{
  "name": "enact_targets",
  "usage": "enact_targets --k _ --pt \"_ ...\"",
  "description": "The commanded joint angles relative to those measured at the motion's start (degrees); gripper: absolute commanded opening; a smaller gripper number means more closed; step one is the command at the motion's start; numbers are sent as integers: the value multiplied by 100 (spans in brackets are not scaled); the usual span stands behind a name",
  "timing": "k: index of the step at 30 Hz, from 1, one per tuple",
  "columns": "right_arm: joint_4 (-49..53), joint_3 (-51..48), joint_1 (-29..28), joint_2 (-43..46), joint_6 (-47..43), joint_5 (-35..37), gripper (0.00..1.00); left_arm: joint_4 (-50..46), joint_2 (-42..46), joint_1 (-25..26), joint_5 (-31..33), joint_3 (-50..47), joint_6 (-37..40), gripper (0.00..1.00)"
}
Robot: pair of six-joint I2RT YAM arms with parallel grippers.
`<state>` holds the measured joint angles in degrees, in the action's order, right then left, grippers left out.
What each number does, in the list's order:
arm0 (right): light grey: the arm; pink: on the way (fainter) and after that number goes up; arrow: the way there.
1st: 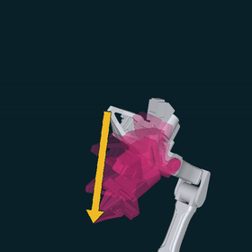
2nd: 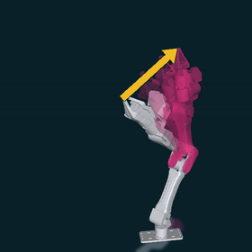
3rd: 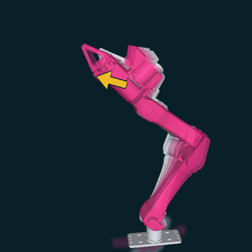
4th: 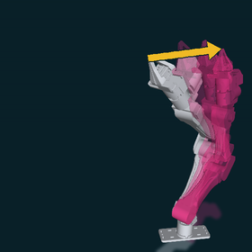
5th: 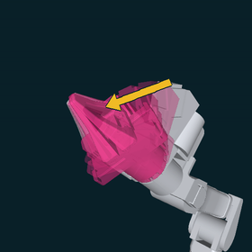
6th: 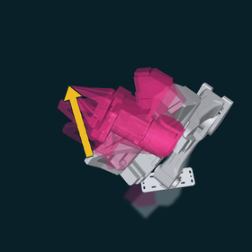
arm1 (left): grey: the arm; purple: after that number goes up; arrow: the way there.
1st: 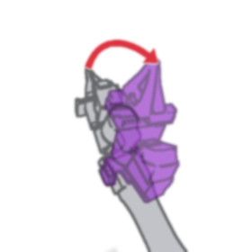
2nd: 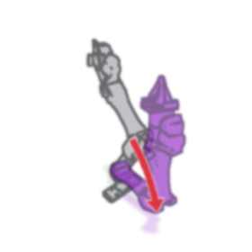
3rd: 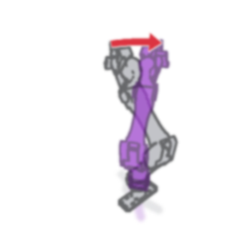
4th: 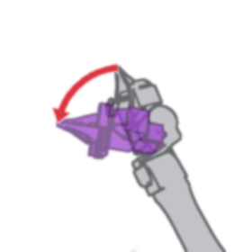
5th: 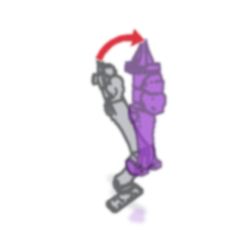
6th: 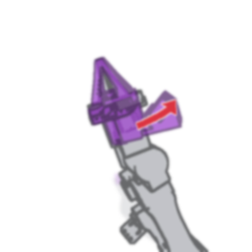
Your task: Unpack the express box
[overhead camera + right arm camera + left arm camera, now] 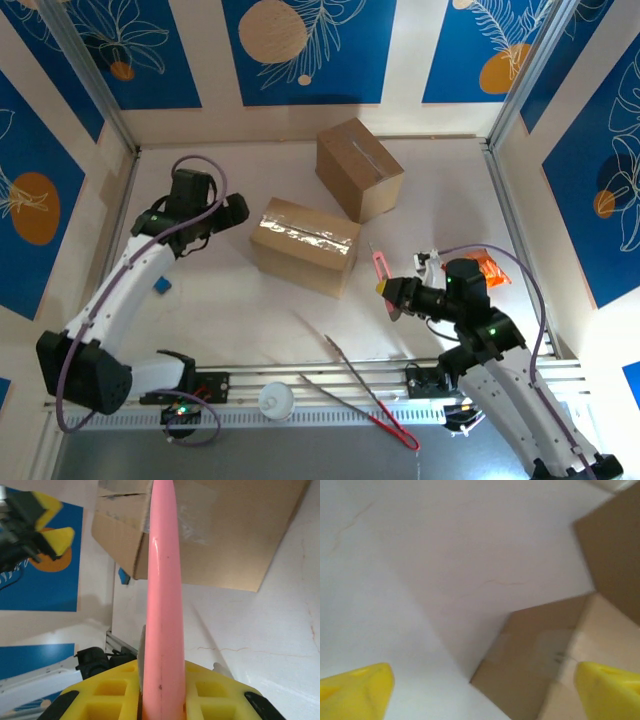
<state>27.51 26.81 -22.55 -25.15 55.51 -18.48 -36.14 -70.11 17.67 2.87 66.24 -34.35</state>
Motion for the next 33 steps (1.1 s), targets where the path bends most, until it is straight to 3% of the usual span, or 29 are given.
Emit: enact_targets --k 1,4,10,17,33 --pt "-54 -139 -148 50 196 508 0 1022 40 127 -1250 -219 333 100" --pt "-137 -174 -206 5 207 543 0 1156 -276 296 -1242 -93 475 100" --pt "-92 -109 -231 -13 160 561 0 939 -979 694 -313 394 845 100" --pt "-129 -136 -259 -8 171 571 0 861 -1221 912 398 379 761 100" --pt "-210 -215 -268 -9 189 507 0 1496 -1442 957 562 -15 413 100"
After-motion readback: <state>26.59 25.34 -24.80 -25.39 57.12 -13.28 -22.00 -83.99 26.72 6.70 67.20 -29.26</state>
